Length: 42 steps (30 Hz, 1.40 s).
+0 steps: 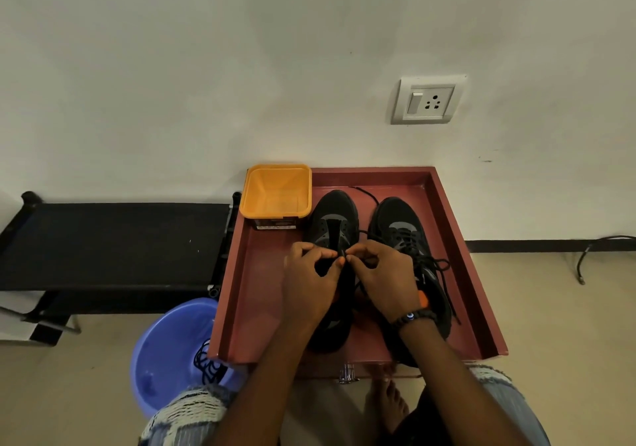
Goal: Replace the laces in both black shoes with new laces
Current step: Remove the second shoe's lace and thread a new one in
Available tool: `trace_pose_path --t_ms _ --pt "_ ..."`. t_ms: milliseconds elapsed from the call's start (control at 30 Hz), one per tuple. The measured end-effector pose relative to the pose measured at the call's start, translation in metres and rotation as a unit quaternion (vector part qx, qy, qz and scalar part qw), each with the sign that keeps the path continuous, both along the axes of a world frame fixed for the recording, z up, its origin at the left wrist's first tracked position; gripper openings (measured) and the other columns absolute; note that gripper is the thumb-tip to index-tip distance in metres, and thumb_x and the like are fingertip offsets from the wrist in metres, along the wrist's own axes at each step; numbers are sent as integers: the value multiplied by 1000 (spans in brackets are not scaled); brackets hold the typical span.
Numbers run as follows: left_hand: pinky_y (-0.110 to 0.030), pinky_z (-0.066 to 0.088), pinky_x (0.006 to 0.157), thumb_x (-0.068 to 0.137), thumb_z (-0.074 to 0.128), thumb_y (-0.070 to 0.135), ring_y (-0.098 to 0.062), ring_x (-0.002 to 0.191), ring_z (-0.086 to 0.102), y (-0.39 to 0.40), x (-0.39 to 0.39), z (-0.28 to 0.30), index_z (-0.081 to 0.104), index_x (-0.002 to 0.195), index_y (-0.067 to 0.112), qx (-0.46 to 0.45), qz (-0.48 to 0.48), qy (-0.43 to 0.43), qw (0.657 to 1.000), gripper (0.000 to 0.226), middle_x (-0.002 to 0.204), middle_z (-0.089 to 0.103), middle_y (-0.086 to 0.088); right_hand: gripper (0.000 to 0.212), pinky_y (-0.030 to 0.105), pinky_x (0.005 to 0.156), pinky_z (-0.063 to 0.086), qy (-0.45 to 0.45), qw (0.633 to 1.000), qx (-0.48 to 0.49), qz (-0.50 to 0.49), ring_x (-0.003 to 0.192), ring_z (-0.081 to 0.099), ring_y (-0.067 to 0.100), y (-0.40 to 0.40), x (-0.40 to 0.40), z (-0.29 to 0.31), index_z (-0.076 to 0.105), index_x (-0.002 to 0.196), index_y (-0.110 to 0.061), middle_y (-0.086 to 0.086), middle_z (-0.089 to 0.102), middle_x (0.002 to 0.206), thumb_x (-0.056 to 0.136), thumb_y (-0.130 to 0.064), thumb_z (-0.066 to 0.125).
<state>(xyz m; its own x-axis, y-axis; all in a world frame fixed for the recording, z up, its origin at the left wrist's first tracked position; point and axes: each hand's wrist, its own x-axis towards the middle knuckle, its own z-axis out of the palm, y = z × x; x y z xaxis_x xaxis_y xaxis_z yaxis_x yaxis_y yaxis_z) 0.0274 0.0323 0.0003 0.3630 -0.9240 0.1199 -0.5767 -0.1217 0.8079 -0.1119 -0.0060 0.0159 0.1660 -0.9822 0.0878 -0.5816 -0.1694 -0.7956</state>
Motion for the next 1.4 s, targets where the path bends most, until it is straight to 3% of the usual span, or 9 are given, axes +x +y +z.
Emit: trace_pose_path --t_ms 133,400,500,733,900,1100,1233,1333,1400 --pt "-25 42 88 94 63 23 -13 105 49 0 3 -1 72 107 19 -24 -27 -81 996 16 114 54 1 15 0 78 41 29 998 -20 44 89 62 -2 -2 -2 4 76 101 -20 -11 70 96 92 -13 66" --pt "-24 48 84 93 65 22 -10 102 55 -10 12 4 70 114 21 16 -70 -56 996 21 111 57 5 20 3 75 46 9 999 -34 36 82 61 -13 0 2 1 64 104 -23 -24 62 81 91 -8 66" --pt "-12 42 79 94 64 20 -8 97 54 -15 23 5 69 115 19 45 -113 -52 991 21 109 53 4 17 11 79 52 18 998 -22 51 85 62 -13 -1 1 -1 65 103 -27 -25 64 80 91 -15 68" --pt "-12 43 73 96 57 15 -5 90 53 -9 24 9 65 114 16 -32 -138 -92 986 20 111 50 6 52 27 95 49 133 982 -18 135 118 49 3 2 5 -1 46 138 -38 -15 47 133 91 -34 66" --pt "-15 44 72 100 53 16 -1 90 52 -9 29 9 60 111 21 -85 -70 -47 993 14 108 51 10 32 26 74 52 179 978 -50 99 102 55 6 -1 8 2 57 126 -35 -14 48 120 94 -40 60" --pt "-21 52 85 97 59 20 -5 103 59 -7 32 12 58 113 28 -69 -44 105 991 18 112 56 8 8 32 77 55 100 986 -48 126 87 59 3 -14 20 11 67 96 -29 -13 62 95 91 -35 67" --pt "-15 41 92 88 68 28 -9 117 48 -4 37 5 41 140 28 77 -99 16 992 58 132 41 6 10 42 69 54 57 994 -3 96 69 62 10 -15 21 11 58 88 -29 -4 65 75 96 -34 60" --pt "-30 41 99 92 60 23 -16 120 45 -4 34 0 41 140 27 110 -90 -65 988 52 135 40 2 8 43 66 56 60 993 -10 104 70 65 5 -15 30 19 57 91 -33 -11 70 79 98 -38 54" --pt "-25 39 90 93 56 18 -16 112 47 -3 29 -3 48 134 25 85 -80 -89 989 42 128 45 1 10 28 61 54 28 993 -44 103 70 64 0 -13 45 38 58 91 -28 -16 68 77 99 -34 55"
